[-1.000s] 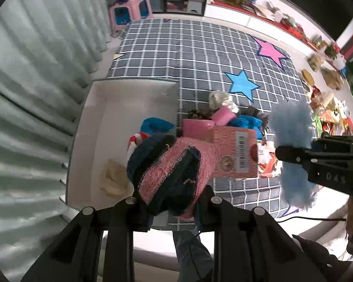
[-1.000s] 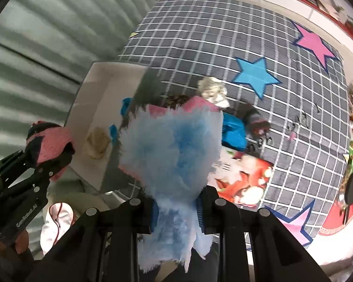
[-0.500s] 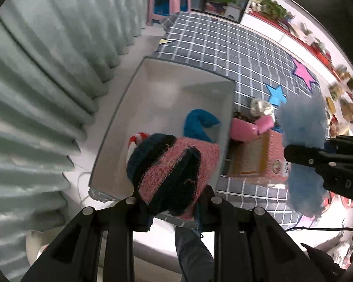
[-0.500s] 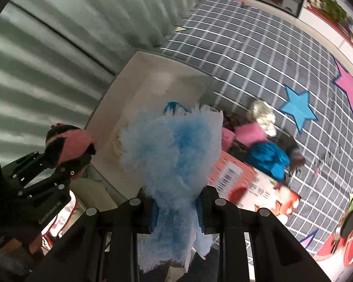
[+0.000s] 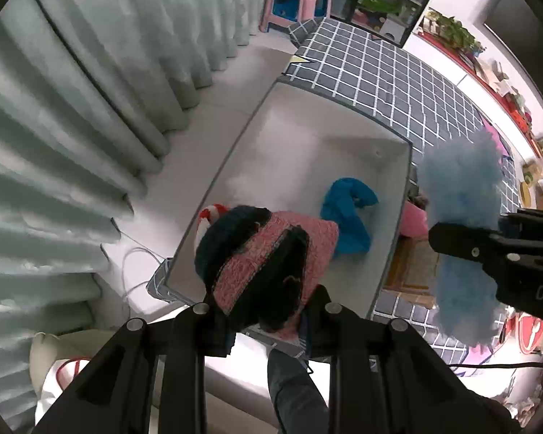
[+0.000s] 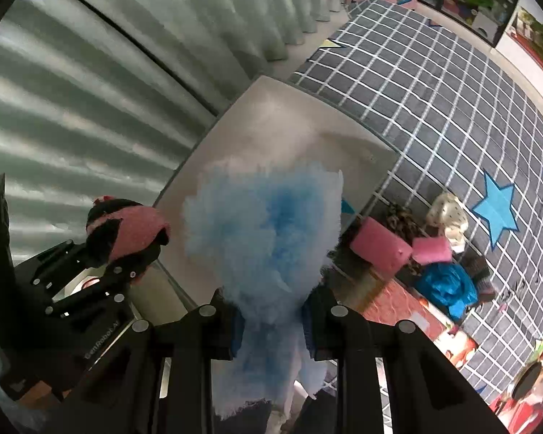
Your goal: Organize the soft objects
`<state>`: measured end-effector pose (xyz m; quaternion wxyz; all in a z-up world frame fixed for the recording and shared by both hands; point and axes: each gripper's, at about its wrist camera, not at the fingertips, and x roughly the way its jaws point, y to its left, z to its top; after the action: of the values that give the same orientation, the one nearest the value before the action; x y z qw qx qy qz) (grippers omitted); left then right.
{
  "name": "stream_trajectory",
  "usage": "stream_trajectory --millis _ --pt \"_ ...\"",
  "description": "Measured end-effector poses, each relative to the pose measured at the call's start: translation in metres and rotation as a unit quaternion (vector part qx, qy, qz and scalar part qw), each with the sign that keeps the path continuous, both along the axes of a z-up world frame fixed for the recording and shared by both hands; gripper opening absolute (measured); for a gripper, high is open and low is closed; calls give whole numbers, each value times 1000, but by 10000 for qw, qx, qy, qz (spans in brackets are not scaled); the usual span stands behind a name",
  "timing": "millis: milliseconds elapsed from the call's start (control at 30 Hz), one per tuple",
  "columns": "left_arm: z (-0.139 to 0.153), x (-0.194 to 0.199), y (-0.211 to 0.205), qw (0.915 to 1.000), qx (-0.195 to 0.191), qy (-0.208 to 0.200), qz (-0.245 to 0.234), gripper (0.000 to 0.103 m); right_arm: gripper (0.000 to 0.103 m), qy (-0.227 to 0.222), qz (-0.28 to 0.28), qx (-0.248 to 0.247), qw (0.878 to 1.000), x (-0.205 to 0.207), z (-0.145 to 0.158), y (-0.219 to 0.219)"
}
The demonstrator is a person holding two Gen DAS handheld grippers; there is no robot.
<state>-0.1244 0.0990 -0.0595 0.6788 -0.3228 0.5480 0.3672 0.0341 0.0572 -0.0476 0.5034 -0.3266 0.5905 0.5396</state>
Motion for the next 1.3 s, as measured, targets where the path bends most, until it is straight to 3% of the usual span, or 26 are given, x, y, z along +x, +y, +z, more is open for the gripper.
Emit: stream_trajectory --millis 667,1300 --pt "-31 28 39 9996 -163 154 188 28 27 48 -57 -80 9999 6 -24 66" --pt "-56 40 52 9985 -389 287 274 29 27 144 -294 -172 9993 17 -45 81"
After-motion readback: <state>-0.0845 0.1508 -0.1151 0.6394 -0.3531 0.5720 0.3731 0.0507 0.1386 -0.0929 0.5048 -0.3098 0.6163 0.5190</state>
